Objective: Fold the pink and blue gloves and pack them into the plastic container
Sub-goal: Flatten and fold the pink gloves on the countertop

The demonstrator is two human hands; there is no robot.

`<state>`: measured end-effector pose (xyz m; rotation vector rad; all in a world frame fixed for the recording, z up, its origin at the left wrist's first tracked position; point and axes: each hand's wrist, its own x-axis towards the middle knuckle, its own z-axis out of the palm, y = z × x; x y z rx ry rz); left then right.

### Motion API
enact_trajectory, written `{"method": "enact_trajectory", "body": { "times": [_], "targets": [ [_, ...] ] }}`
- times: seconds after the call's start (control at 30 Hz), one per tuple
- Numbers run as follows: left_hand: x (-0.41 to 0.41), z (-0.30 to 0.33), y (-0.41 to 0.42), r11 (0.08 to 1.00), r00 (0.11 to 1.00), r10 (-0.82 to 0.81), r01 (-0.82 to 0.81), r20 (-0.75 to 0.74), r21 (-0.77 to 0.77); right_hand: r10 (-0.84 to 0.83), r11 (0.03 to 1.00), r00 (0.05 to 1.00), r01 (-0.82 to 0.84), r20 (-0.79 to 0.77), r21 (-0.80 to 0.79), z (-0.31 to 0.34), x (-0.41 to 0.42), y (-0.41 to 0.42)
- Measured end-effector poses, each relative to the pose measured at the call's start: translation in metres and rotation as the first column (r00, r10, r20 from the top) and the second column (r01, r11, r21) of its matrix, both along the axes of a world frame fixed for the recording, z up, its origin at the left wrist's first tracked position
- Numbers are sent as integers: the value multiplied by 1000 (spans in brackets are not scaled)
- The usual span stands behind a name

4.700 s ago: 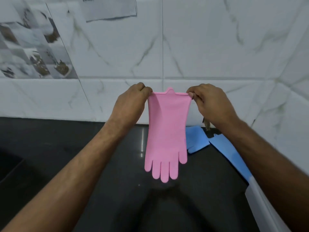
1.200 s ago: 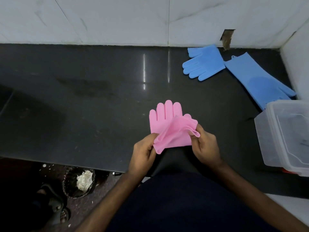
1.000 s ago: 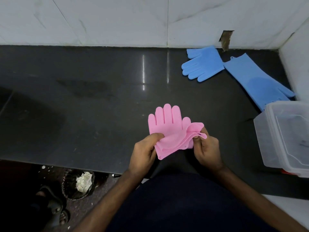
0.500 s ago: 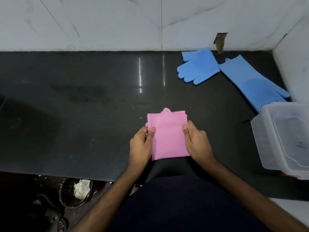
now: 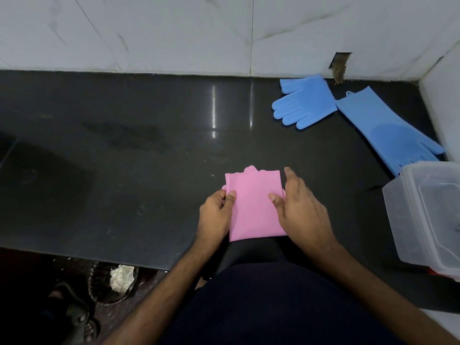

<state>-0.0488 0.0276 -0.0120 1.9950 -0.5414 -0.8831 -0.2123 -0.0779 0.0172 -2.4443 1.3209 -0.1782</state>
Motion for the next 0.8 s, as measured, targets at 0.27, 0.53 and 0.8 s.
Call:
{"method": "enact_trajectory", "body": {
  "times": [0.27, 0.53, 0.8],
  "targets": [
    [4, 1, 0, 999, 997, 26, -25, -78, 21, 409, 908, 908, -415, -96, -54, -15, 32, 15],
    [11, 15, 5, 996, 924, -60, 33, 378, 77, 348, 928, 932, -357, -100, -102, -50, 33, 16],
    [7, 6, 4, 966, 858, -248, 183, 449, 183, 342, 933, 936, -349, -86, -85, -57, 34, 15]
  ]
}}
